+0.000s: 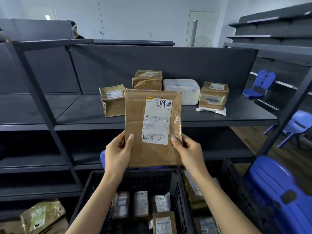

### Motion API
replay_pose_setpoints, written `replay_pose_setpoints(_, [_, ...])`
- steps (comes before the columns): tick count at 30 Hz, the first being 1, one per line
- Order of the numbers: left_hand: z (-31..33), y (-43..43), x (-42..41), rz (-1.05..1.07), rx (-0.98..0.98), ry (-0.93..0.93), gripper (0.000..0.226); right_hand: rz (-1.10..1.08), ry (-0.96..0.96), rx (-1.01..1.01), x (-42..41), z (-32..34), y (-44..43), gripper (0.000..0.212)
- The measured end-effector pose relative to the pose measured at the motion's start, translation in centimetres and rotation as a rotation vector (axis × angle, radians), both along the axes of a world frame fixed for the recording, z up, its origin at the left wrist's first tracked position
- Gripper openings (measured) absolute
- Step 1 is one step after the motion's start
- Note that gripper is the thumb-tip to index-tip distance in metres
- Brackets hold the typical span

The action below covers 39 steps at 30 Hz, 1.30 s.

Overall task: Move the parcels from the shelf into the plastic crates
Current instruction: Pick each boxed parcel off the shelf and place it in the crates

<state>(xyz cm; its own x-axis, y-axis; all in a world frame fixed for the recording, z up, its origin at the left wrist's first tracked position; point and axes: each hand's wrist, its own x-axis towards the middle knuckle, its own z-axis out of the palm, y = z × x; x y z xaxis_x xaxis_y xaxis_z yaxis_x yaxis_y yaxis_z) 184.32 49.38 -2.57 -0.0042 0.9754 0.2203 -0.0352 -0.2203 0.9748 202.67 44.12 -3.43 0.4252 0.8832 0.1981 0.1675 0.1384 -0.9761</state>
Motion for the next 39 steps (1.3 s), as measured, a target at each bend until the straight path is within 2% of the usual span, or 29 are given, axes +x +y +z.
replay_pose_setpoints(8, [-0.5,0.2,0.0,0.035,0.043,0.055,0.016,0.014,-0.020,-0.019,0.1,-0.6,0.4,0.022])
replay_pose_setpoints(13, [-2.4,0.7,-1.0,0.067,-0.045,0.158,0.014,0.003,-0.011,-0.140,-0.5,-2.2,0.8,0.027])
replay_pose_setpoints(16, [-4.9,1.3,-2.0,0.125,-0.123,0.292,0.021,0.033,-0.068,-0.238,-1.3,-4.0,1.0,0.010])
replay_pose_setpoints(21, [-8.6,1.1,-4.1,0.178,-0.230,0.466,0.035,0.091,-0.100,-0.378,-2.8,-8.3,2.0,0.036])
replay_pose_setpoints(24, [-10.5,0.5,-5.5,0.185,-0.318,0.509,0.028,0.161,-0.104,-0.456,-4.0,-10.6,1.9,0.046])
replay_pose_setpoints(28, [-13.3,-0.1,-7.5,0.161,-0.403,0.588,0.024,0.208,-0.134,-0.606,-5.5,-13.2,1.6,0.048])
replay_pose_setpoints(31, [-15.5,0.0,-8.9,0.127,-0.444,0.647,0.028,0.238,-0.136,-0.666,-6.8,-15.2,1.4,0.042])
replay_pose_setpoints(35, [-17.6,1.3,-10.0,0.069,-0.455,0.725,0.029,0.197,-0.072,-0.728,-8.4,-17.4,1.1,0.046])
replay_pose_setpoints(39, [-19.2,4.3,-11.2,-0.063,-0.440,0.834,0.028,0.132,0.070,-0.795,-11.0,-19.8,0.9,0.022])
